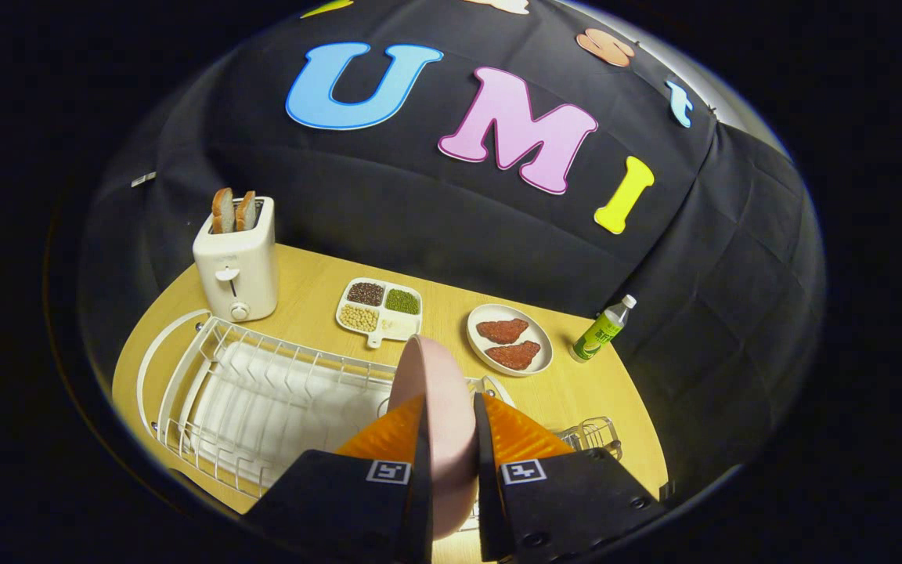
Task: Take the plate from the dish rack, then take the spoon from the basket and place it into the plate.
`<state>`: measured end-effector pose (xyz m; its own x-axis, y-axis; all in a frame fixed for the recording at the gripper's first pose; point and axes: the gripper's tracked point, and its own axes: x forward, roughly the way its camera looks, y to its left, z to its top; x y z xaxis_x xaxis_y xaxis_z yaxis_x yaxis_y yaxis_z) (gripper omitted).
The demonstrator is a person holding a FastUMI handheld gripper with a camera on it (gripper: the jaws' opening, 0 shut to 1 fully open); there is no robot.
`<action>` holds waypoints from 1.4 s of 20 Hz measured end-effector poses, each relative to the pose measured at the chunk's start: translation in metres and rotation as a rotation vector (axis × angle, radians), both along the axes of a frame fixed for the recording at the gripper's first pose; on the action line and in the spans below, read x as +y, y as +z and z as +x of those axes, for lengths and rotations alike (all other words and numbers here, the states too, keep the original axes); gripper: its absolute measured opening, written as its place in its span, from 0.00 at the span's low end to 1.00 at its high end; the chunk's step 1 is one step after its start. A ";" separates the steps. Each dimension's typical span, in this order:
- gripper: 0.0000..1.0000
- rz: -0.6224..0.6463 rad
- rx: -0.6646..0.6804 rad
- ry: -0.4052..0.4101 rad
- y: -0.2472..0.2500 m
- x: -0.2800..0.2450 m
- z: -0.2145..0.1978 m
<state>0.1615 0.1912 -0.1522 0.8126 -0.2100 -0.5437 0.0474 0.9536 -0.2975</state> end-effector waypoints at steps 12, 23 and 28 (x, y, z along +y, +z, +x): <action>0.22 0.002 -0.024 -0.025 0.010 -0.021 0.012; 0.15 0.135 0.025 0.157 -0.003 0.006 -0.006; 0.15 0.244 0.024 0.169 0.017 -0.042 -0.035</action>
